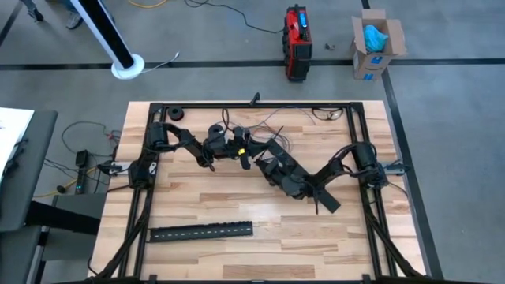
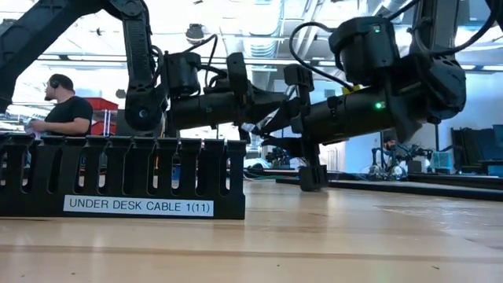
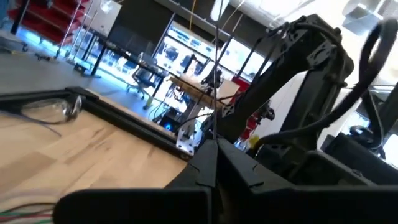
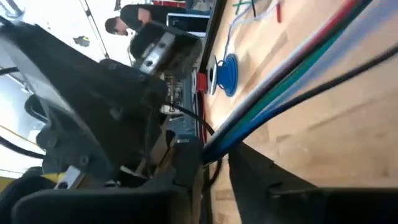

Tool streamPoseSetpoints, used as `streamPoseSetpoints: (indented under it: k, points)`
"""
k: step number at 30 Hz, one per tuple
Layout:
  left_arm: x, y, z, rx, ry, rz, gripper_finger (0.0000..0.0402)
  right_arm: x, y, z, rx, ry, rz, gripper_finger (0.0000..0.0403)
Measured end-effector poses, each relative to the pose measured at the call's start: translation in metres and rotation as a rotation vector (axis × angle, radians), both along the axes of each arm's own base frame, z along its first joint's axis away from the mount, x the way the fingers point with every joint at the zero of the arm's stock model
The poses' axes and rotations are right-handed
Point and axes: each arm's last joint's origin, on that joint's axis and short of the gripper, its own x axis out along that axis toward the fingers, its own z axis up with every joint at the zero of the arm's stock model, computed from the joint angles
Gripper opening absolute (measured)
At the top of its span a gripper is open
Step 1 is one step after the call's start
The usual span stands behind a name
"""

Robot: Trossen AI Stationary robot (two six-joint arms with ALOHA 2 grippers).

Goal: Ziptie cables
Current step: Wrap the cable wires with the black zip tie

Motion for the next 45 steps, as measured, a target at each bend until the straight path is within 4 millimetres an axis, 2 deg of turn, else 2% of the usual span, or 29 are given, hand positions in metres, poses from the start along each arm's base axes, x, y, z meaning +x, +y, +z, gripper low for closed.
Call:
streamPoseSetpoints:
  k: [7,12,18,27,37,45]
  points:
    - [-0.001,0.003,-0.001,0.006,0.007,-0.008,0.0000,-0.001,0.001,-0.003,-0.010,0.032,-0.002,0.0132]
    - [-0.001,0.005,-0.001,0.013,0.008,-0.004,0.0000,-0.001,0.001,-0.004,-0.031,0.060,0.001,0.0151]
    - [-0.002,0.008,-0.001,0.034,0.014,-0.028,0.0000,-0.002,0.003,-0.005,-0.056,0.087,-0.003,0.0149]
    - [-0.003,0.013,-0.005,0.059,0.054,-0.047,0.0000,-0.008,0.017,-0.009,-0.094,0.141,-0.039,0.0143]
    - [-0.003,0.013,-0.006,0.067,0.064,-0.045,0.0000,-0.009,0.020,-0.009,-0.107,0.146,-0.057,0.0143]
    - [-0.003,0.013,-0.010,0.075,0.105,-0.029,0.0000,-0.006,0.019,-0.005,-0.192,0.182,0.040,0.0143]
